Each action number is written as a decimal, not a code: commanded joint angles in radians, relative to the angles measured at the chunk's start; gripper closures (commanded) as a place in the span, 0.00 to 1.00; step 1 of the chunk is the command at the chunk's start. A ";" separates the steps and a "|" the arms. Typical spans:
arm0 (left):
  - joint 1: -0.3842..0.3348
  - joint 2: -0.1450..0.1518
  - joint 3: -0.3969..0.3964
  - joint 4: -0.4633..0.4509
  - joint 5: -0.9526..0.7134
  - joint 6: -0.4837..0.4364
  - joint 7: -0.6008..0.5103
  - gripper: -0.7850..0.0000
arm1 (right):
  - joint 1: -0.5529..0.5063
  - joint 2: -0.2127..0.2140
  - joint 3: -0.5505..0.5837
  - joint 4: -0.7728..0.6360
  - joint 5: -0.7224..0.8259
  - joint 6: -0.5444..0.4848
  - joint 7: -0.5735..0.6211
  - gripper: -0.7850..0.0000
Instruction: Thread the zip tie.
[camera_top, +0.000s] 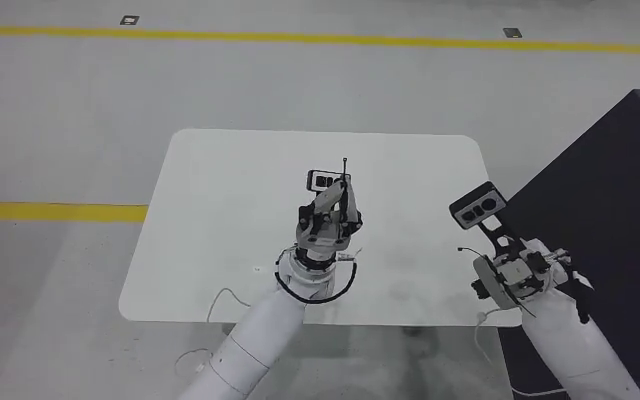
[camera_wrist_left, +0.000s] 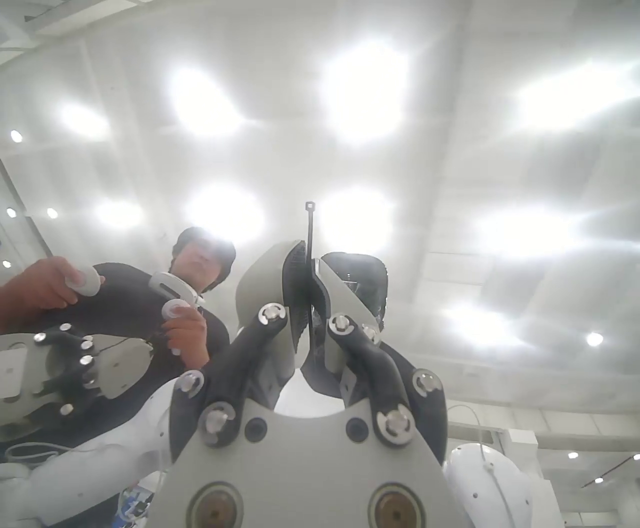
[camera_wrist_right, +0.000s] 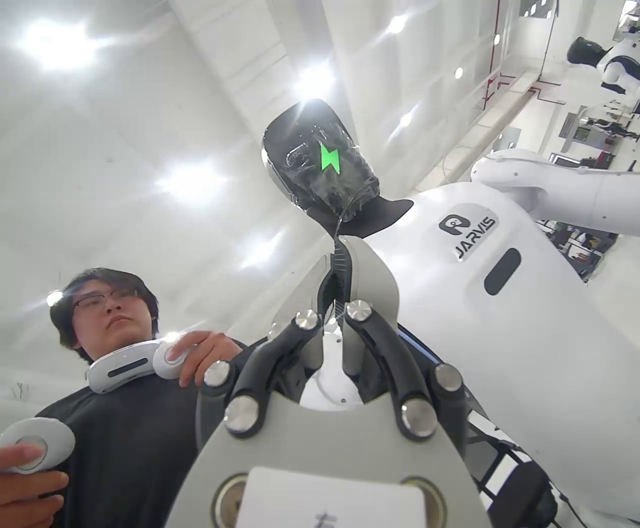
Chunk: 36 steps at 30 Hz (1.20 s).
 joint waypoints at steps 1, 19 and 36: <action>0.000 0.000 0.000 0.000 -0.002 0.000 0.000 1.00 | 0.000 0.000 0.000 0.000 0.000 0.000 0.000 1.00; -0.001 0.052 -0.207 -0.105 0.786 -0.174 0.151 1.00 | 0.000 0.000 0.000 0.000 0.000 0.000 0.000 1.00; 0.097 0.109 -0.294 -0.523 2.054 0.359 0.242 1.00 | 0.000 0.008 0.167 0.096 -0.051 0.025 -0.034 1.00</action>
